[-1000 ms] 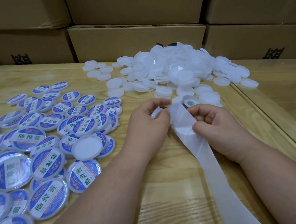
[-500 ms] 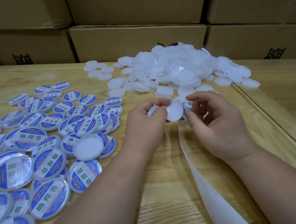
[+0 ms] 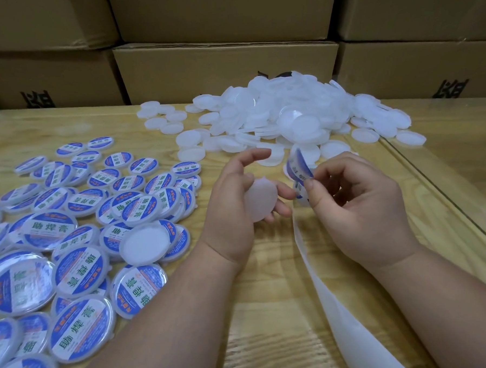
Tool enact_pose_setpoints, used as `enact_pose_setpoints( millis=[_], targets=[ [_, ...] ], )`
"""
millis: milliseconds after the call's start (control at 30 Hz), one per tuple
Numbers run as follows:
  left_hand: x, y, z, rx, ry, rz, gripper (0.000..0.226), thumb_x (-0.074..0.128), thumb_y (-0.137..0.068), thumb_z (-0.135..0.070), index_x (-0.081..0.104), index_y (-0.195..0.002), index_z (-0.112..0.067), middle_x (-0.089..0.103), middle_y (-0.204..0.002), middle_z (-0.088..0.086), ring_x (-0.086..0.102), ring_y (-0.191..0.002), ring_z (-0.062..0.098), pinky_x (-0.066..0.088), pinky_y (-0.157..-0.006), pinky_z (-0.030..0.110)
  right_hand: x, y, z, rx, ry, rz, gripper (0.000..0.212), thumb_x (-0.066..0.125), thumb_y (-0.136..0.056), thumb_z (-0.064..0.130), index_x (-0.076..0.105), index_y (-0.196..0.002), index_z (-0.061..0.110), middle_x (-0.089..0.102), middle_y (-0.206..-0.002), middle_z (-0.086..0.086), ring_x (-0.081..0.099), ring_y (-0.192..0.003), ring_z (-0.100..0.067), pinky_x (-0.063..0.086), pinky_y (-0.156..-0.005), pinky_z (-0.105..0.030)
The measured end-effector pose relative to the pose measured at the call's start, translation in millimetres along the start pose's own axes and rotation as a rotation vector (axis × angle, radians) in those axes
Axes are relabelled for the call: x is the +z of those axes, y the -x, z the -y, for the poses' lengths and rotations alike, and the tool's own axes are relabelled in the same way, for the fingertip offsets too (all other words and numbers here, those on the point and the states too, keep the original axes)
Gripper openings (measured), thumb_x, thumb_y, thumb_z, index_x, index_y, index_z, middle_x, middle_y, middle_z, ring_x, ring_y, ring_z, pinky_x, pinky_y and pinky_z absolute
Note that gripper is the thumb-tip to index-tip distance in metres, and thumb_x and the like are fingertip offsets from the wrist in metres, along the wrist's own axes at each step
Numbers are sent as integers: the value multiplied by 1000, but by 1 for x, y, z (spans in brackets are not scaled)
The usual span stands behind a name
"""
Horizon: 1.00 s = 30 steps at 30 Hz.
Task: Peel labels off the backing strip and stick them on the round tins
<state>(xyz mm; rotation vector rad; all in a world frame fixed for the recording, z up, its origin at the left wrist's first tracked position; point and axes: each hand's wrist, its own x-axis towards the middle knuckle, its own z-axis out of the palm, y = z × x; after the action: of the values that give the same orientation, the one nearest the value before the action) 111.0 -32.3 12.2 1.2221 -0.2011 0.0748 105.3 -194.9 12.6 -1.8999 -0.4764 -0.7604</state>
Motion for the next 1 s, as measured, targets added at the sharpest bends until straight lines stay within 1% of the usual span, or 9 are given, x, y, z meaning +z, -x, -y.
enact_pose_setpoints(
  millis=[100, 200, 367, 433, 567, 733, 800, 867, 1000],
  targets=[
    [-3, -1, -1, -13, 73, -4, 50, 34, -75, -23, 55, -119, -15, 72, -77, 20, 63, -59, 31, 42, -49, 28, -1, 0, 2, 7, -37, 10, 17, 67, -83, 7, 60, -77, 22, 59, -85, 6, 56, -76, -10, 42, -63, -16],
    [-3, -4, 1, -25, 42, -57, 39, 36, -84, -24, 58, -116, -19, 78, -93, 14, 70, -72, 28, 44, -54, 30, -3, 0, 3, 4, -74, 52, 13, 63, -84, 9, 60, -78, 20, 58, -101, -7, 56, -95, -12, 43, -80, -17],
    [-3, -4, 2, -60, 11, -43, 37, 38, -98, -41, 67, -105, -19, 76, -109, 14, 72, -99, 31, 51, -82, 50, 0, 2, 11, 89, -89, 189, 19, 60, -85, 15, 60, -72, 30, 55, -125, 4, 48, -129, -22, 36, -106, -30],
    [-1, -3, 0, -80, 32, -2, 40, 38, -95, -42, 71, -96, -21, 77, -104, 17, 73, -93, 30, 54, -77, 40, 4, 4, 14, 143, -99, 241, 18, 60, -85, 19, 64, -72, 30, 52, -131, 12, 47, -135, -22, 35, -111, -32],
    [1, -1, -2, -105, 3, 61, 39, 38, -84, -35, 76, -78, -28, 74, -87, 8, 64, -72, 20, 41, -56, 27, 8, 4, 16, 202, 27, 242, 13, 63, -85, 27, 71, -74, 26, 52, -135, 15, 36, -140, -13, 26, -97, -3],
    [0, -2, -1, -106, 70, 108, 33, 40, -73, -24, 70, -84, -16, 70, -83, 12, 62, -66, 18, 43, -52, 23, 8, 3, 14, 236, 85, 220, 16, 71, -87, 23, 73, -72, 29, 53, -136, 17, 33, -141, -12, 23, -93, 2],
    [-1, -3, 0, -96, 68, 123, 33, 41, -72, -21, 69, -86, -14, 70, -85, 15, 64, -68, 20, 46, -53, 23, 8, 3, 14, 239, 86, 213, 18, 73, -87, 21, 73, -71, 31, 54, -135, 20, 32, -141, -10, 23, -100, -6],
    [-2, -3, 1, -91, 76, 130, 33, 42, -71, -19, 68, -89, -12, 70, -90, 20, 66, -72, 23, 50, -56, 23, 8, 3, 14, 238, 97, 204, 18, 74, -86, 20, 74, -71, 30, 54, -134, 20, 32, -140, -8, 26, -111, -25],
    [-2, -3, 1, -94, 82, 129, 33, 42, -70, -17, 71, -85, -16, 71, -92, 20, 66, -73, 24, 51, -57, 24, 8, 3, 13, 241, 121, 192, 17, 75, -86, 18, 75, -72, 28, 54, -135, 20, 33, -139, -8, 26, -116, -47]
  ],
)
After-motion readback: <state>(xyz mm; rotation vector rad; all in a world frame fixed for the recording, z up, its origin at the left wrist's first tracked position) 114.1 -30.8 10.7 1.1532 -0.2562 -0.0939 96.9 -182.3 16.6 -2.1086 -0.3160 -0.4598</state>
